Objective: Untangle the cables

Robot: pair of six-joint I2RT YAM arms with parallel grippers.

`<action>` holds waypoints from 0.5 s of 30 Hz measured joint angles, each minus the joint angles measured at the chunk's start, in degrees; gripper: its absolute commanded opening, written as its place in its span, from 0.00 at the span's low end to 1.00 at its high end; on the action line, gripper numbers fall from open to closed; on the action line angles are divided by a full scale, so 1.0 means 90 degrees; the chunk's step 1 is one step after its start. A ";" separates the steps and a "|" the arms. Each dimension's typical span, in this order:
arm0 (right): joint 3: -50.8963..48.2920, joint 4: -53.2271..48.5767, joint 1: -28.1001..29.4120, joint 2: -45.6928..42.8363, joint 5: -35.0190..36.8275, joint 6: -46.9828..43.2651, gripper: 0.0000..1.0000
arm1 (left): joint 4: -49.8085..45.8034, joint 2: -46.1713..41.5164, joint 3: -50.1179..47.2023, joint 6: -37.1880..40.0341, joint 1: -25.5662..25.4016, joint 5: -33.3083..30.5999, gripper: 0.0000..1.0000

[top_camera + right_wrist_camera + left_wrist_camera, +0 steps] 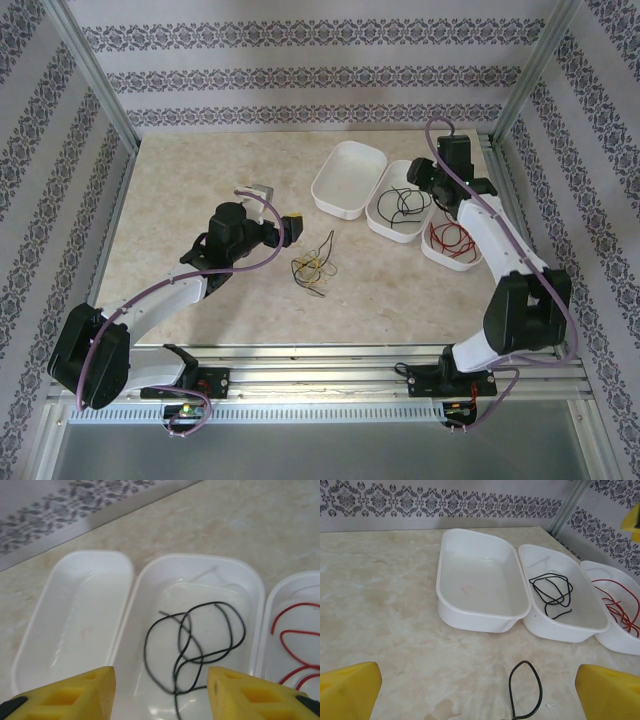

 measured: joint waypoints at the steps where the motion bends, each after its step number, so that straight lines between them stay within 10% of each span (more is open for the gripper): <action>1: -0.0087 -0.0044 0.0160 -0.0187 -0.0002 0.0000 0.52 | -0.0061 0.0000 0.0000 -0.0010 0.0000 -0.0015 0.99; 15: -0.0544 -0.0799 0.3009 -0.0947 0.0401 0.0350 0.54 | -0.1319 0.0340 -0.0097 -0.0617 0.0000 0.0364 0.87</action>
